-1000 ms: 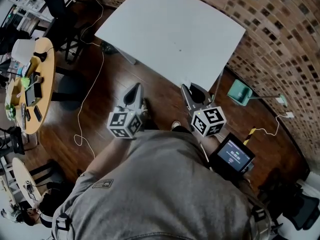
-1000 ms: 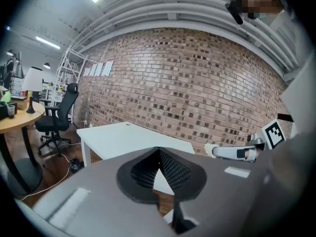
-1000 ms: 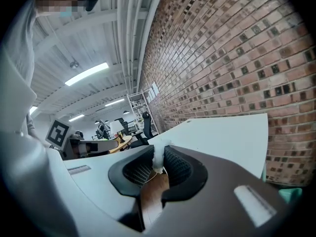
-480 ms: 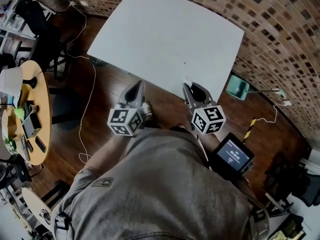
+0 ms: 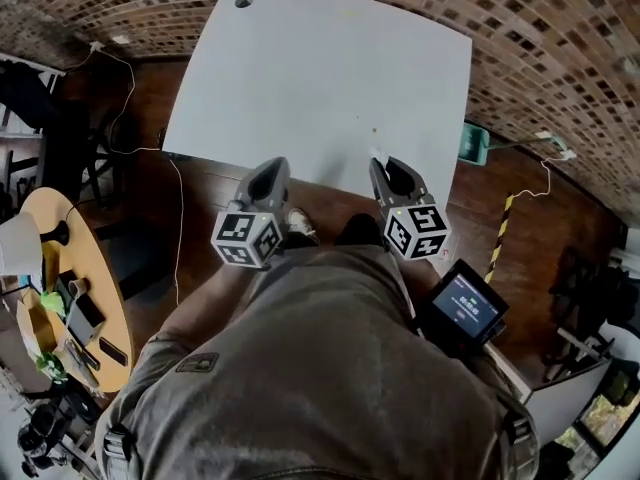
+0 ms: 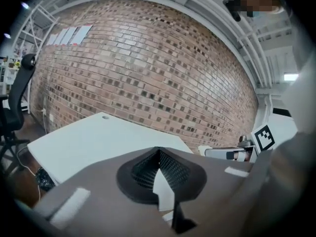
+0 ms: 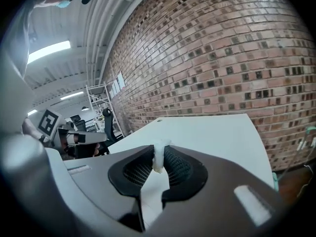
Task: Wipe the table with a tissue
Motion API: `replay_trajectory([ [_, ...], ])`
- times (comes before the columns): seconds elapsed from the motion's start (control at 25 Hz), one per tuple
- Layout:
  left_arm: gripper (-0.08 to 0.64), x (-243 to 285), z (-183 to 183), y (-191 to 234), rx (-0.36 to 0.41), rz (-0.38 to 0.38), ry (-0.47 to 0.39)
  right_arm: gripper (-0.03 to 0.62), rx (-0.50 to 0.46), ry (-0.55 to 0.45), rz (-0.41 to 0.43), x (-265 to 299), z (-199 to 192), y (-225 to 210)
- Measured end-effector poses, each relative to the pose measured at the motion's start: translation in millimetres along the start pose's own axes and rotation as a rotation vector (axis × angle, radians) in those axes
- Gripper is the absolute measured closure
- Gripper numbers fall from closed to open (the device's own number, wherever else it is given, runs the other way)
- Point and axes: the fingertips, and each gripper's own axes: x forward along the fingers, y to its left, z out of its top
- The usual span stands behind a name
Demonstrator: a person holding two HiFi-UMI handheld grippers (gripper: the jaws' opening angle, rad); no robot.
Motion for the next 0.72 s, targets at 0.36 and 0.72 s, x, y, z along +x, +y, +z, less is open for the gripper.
replay_trajectory([
  [0.36, 0.558, 52.6, -4.2, -6.8, 0.005, -0.04, 0.085, 0.52, 0.045, 0.042, -0.084, 10.5, -13.8, -50.8],
  [0.72, 0.558, 90.7, -12.6, -14.0, 0.018, 0.0, 0.152, 0.52, 0.076, 0.097, -0.073, 28.3, -27.5, -93.9],
])
